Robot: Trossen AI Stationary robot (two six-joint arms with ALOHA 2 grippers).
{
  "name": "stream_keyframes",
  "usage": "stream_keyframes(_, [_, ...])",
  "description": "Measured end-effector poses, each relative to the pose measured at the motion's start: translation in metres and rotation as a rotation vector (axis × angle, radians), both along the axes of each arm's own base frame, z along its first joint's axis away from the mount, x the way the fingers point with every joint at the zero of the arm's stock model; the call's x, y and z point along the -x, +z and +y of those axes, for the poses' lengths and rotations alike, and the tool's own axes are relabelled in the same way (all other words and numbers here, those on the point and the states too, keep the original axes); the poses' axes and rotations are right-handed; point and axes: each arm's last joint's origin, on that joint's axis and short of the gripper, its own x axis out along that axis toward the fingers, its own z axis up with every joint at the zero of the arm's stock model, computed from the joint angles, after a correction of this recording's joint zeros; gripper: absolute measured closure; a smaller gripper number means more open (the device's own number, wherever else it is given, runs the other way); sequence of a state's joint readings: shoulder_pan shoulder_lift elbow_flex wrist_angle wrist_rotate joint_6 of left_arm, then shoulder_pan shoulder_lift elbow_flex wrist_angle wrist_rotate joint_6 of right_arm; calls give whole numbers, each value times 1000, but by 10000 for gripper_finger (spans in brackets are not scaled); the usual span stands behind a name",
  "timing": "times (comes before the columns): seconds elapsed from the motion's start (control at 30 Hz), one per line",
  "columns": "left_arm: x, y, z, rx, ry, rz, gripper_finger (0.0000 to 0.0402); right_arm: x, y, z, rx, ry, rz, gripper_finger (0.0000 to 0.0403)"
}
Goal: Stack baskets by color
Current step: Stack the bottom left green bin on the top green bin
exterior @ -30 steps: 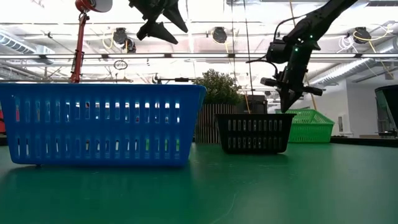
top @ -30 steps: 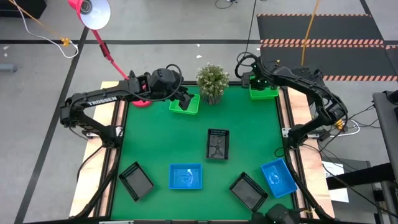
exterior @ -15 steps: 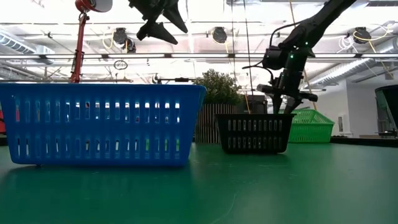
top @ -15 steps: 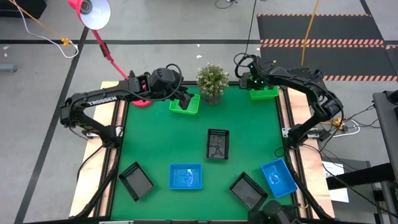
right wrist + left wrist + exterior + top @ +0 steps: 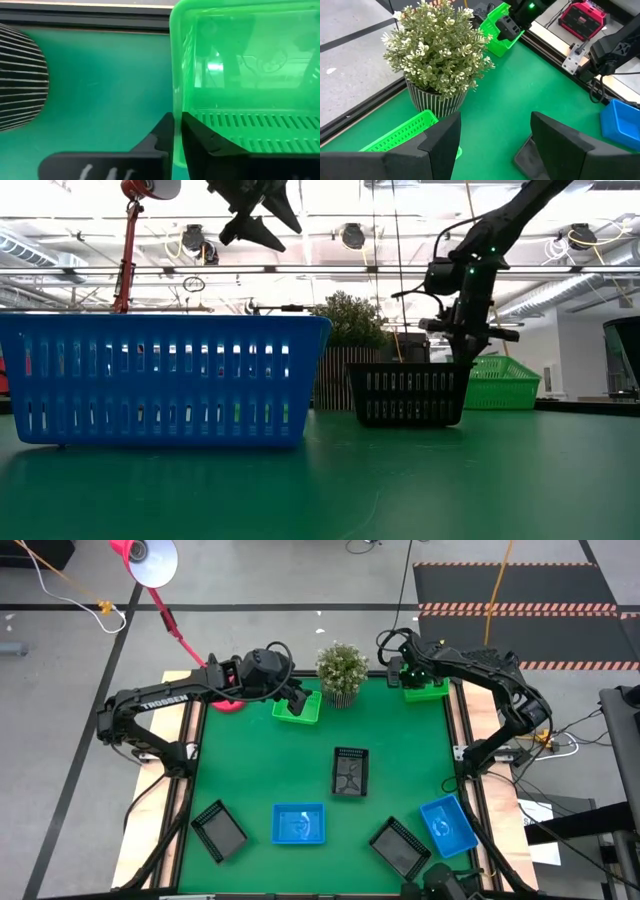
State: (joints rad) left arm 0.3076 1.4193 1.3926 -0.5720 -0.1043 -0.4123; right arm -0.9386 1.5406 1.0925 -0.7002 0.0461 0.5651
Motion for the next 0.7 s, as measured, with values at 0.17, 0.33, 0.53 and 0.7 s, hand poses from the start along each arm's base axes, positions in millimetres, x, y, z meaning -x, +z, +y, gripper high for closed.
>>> stream_keyframes(0.17, [0, 0, 0, 1, 0, 0, 160, -1, 12, -2, -23, 12, -2, 395])
stream_keyframes(0.33, [0, 0, 0, 0, 0, 0, 160, 4, 25, -7, -30, -2, 1, 396])
stream_keyframes(0.53, [0, 0, 0, -2, -2, 1, 160, 13, 25, -9, -88, -2, -17, 396])
stream_keyframes(0.7, [0, 0, 0, -7, -6, 3, 160, 13, 25, -8, -99, 33, -13, 395])
